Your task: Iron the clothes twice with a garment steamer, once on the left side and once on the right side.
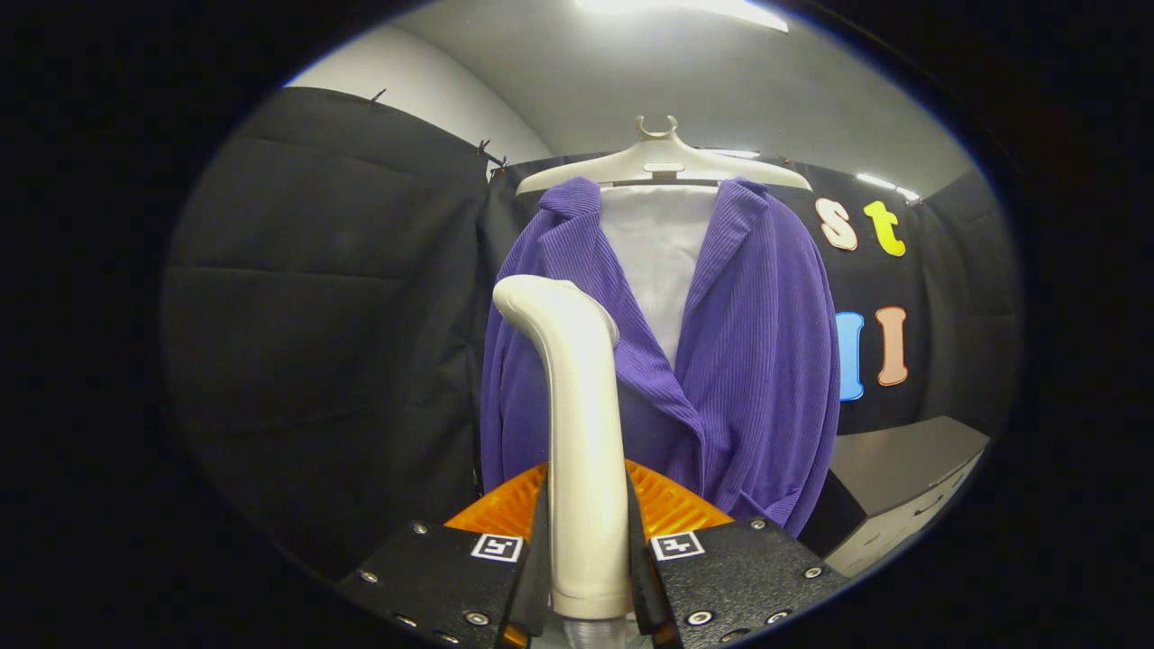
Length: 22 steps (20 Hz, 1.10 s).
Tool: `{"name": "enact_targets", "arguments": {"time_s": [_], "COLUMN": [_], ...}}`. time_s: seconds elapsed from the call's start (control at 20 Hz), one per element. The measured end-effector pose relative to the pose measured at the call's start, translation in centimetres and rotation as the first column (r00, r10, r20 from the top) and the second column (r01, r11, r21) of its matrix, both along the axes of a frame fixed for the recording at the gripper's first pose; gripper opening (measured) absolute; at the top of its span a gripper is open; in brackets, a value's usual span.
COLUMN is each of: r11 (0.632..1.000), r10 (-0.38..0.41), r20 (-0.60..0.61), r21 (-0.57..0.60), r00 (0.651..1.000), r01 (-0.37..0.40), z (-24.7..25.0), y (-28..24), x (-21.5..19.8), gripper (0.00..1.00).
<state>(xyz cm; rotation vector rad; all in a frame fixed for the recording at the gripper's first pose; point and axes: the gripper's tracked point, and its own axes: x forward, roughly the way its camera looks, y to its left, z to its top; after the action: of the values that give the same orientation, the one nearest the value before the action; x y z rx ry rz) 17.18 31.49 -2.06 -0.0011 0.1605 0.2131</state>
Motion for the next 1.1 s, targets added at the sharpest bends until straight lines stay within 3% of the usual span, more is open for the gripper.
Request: {"name": "enact_targets", "arguments": {"time_s": [0.55, 0.7, 1.1], "r11": [0.999, 0.998, 0.992], "r10": [-0.002, 0.012, 0.030], "r20": [-0.042, -0.119, -0.186], "r21": [-0.047, -0.055, -0.117], "r00": [0.999, 0.993, 0.982], "r01": [0.000, -0.018, -0.053], "z": [-4.5, -7.4, -12.0], "y": [-0.4, -0.1, -0.4], "x": [-1.5, -1.8, -3.5], "gripper": [0.37, 0.37, 0.37]}}
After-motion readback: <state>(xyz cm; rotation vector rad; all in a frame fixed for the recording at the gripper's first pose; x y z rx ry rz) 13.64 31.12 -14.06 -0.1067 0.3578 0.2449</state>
